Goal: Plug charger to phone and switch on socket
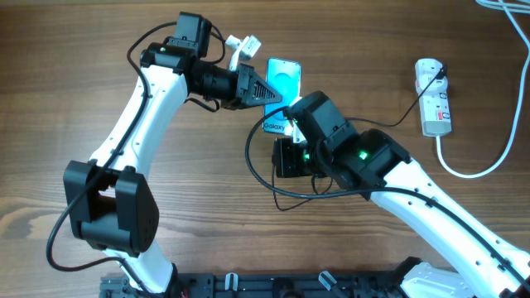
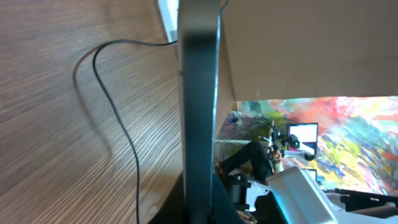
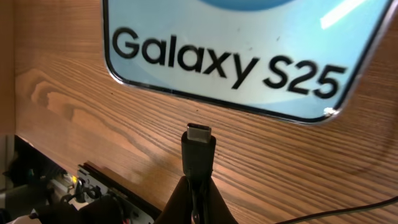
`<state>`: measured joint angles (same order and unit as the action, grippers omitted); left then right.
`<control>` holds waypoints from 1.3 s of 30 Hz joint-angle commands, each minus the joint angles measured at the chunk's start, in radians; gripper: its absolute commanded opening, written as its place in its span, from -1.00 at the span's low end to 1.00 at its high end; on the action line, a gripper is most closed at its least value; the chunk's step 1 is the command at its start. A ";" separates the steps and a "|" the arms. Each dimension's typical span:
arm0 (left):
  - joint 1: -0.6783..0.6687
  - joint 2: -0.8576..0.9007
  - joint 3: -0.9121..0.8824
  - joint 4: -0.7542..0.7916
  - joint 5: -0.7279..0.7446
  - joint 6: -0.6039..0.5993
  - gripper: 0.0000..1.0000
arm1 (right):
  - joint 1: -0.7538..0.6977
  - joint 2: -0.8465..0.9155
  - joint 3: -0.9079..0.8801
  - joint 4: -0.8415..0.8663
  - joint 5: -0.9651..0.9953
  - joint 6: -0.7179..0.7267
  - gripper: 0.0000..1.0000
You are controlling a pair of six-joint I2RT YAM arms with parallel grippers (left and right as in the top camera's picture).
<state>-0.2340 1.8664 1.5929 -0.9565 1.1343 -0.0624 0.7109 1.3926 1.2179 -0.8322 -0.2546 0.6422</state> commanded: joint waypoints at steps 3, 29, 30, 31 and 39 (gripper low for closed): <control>-0.005 -0.028 0.016 0.011 0.073 0.002 -0.92 | -0.002 0.013 0.011 0.002 -0.016 -0.014 -0.91; -0.006 -0.028 0.016 0.006 0.057 0.007 -0.92 | -0.007 0.013 0.011 0.017 0.073 -0.060 -0.91; -0.006 -0.028 0.016 0.006 0.055 0.007 -0.92 | -0.007 0.013 0.011 0.020 0.069 -0.060 -0.91; -0.006 -0.028 0.016 0.006 0.048 0.007 -0.92 | -0.007 0.013 0.011 0.023 0.066 -0.060 -0.90; -0.006 -0.028 0.016 0.006 0.042 0.007 -0.92 | -0.007 0.013 0.011 0.027 0.066 -0.064 -0.91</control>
<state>-0.2340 1.8664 1.5929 -0.9520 1.1492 -0.0624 0.7101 1.3933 1.2179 -0.8127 -0.2005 0.5999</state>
